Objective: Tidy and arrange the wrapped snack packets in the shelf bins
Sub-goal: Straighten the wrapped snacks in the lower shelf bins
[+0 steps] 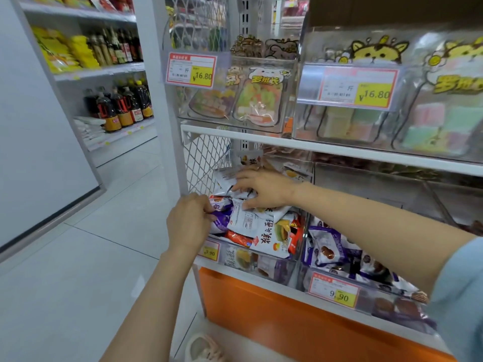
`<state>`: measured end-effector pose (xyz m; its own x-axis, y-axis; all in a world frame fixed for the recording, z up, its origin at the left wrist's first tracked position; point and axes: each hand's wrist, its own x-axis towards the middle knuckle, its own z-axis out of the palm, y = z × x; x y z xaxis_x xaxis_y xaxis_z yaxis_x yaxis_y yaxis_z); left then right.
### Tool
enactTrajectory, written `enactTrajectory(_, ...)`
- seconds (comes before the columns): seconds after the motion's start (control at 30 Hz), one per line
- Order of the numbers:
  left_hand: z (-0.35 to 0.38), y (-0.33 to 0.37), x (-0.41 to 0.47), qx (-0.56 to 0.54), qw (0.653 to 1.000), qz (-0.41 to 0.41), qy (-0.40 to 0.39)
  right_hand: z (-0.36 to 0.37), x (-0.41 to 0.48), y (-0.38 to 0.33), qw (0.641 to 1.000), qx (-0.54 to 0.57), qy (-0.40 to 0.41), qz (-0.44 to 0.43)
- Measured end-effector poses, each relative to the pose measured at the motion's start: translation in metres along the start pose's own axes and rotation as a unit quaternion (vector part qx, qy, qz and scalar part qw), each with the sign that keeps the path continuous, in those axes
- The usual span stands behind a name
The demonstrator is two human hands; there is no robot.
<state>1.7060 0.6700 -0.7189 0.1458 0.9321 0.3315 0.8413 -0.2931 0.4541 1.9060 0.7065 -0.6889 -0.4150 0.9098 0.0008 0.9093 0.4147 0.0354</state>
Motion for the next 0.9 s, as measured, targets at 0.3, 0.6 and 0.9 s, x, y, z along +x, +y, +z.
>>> enactTrajectory(0.3,-0.036,-0.023,-0.012,-0.099,0.990,-0.042,0.087,0.012,0.027,-0.047,0.998,-0.027,0.036,0.034)
enactTrajectory(0.6,-0.036,-0.025,-0.009,-0.174,0.978,-0.030,0.109,0.002,0.025,-0.046,0.978,0.110,0.163,0.074)
enactTrajectory(0.9,-0.033,0.003,-0.010,-0.293,0.951,0.069,0.075,-0.019,-0.045,-0.050,0.841,0.518,0.131,0.086)
